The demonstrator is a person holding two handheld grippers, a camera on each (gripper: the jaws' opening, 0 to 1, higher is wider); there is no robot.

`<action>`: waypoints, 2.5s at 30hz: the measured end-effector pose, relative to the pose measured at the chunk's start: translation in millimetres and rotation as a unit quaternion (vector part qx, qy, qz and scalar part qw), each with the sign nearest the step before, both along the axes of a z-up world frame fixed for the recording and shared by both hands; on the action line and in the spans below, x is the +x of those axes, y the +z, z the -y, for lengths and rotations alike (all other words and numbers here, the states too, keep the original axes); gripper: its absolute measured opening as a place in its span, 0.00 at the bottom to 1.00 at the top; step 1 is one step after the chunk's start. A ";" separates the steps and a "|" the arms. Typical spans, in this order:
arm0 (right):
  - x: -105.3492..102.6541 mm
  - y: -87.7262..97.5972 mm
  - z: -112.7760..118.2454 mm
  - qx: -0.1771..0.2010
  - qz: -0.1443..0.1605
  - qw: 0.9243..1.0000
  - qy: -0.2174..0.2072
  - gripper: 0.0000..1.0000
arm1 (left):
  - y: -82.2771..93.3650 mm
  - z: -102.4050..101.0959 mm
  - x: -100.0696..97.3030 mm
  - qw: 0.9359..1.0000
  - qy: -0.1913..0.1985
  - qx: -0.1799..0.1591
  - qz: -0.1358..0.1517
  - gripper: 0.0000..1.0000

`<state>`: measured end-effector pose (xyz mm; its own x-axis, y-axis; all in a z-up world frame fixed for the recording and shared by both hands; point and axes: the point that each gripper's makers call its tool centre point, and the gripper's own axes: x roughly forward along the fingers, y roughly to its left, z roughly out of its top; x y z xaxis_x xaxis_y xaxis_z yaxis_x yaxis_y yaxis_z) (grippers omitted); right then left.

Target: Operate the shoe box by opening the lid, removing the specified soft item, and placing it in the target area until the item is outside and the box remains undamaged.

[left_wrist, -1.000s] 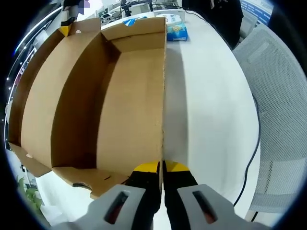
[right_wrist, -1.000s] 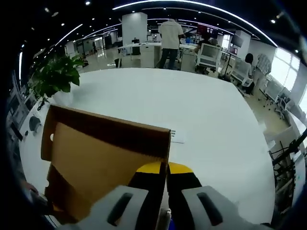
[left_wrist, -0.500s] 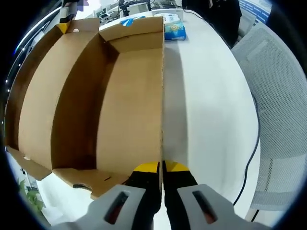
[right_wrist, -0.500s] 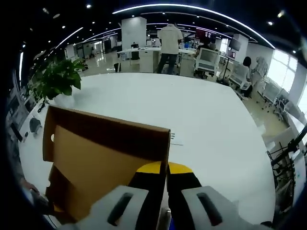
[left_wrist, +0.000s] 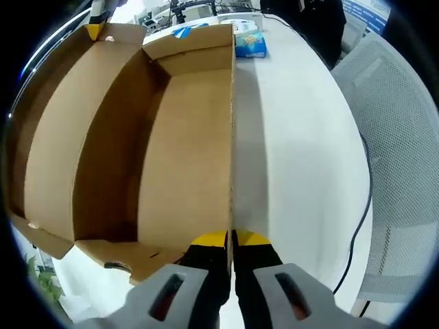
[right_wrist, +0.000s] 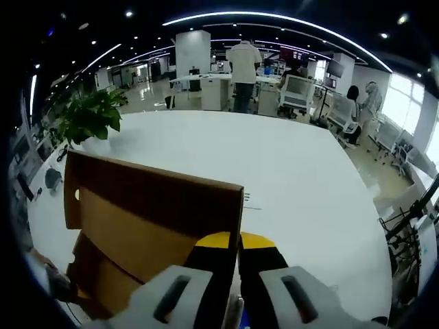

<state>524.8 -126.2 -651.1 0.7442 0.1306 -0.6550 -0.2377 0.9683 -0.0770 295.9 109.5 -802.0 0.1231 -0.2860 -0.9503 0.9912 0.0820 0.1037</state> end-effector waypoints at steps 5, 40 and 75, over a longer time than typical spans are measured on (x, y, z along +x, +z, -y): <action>-3.6 3.6 1.2 0.011 0.007 1.000 -0.008 0.00 | 0.4 -0.9 0.3 1.000 0.001 0.000 0.002 0.00; -34.3 21.5 2.9 0.031 0.053 0.998 -0.004 0.00 | 1.0 -1.0 2.5 1.000 0.003 0.000 0.002 0.00; -90.3 27.9 2.2 0.021 0.098 0.995 -0.009 0.00 | 1.4 -1.5 2.9 1.000 0.003 0.001 0.006 0.00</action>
